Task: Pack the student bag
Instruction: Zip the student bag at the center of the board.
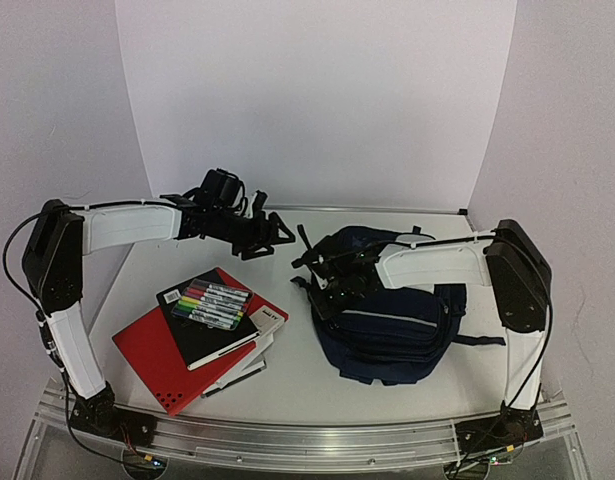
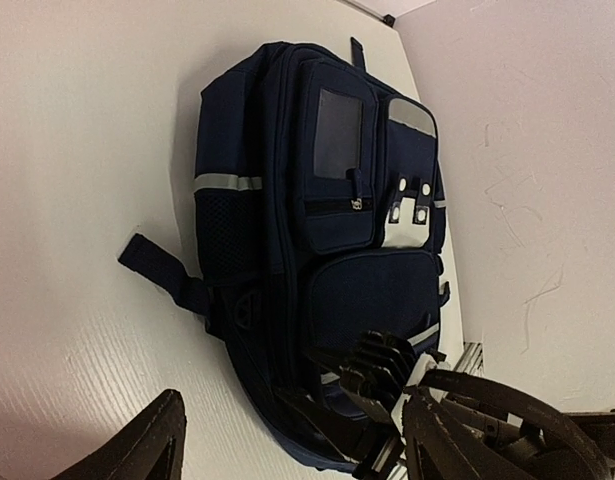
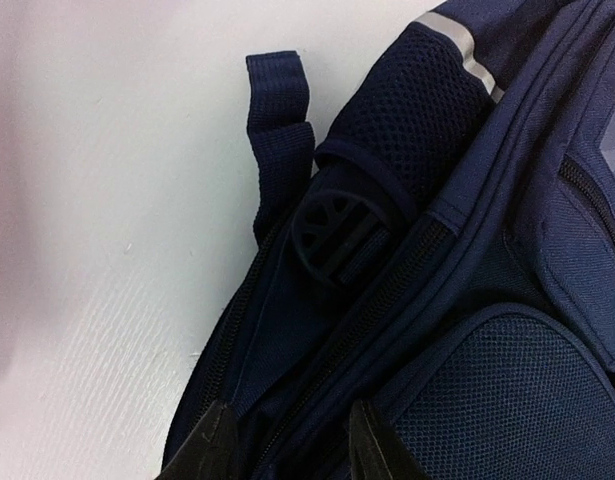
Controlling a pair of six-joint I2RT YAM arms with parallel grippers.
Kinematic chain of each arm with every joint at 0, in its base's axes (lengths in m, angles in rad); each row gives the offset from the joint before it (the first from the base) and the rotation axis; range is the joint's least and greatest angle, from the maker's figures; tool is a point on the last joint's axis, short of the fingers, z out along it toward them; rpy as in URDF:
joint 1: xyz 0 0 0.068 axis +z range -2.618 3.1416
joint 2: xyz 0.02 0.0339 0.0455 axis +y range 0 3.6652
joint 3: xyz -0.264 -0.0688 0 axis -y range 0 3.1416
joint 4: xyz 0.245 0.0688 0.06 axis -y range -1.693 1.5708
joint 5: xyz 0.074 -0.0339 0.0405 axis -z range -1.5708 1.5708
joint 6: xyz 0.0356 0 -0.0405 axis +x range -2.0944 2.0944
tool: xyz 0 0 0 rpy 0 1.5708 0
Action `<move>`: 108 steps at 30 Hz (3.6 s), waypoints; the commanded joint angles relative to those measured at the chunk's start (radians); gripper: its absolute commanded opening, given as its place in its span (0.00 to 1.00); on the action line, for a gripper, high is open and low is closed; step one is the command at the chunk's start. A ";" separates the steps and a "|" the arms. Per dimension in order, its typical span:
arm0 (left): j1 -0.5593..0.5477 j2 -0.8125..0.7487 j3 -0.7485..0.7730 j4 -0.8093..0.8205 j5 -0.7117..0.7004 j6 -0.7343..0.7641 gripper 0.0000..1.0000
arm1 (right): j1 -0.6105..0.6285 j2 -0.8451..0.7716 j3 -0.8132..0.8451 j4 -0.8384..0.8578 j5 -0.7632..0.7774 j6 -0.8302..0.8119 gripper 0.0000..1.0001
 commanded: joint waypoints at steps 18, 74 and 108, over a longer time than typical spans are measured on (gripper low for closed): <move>-0.001 0.169 0.098 0.073 -0.012 -0.076 0.64 | 0.010 -0.043 -0.032 -0.115 -0.057 0.034 0.00; -0.135 0.133 0.078 0.505 0.215 -0.093 0.00 | 0.009 -0.452 -0.145 -0.118 -0.035 0.102 0.46; -0.135 0.092 0.069 0.470 0.201 -0.079 0.00 | 0.001 -0.276 -0.015 -0.226 -0.061 -0.027 0.26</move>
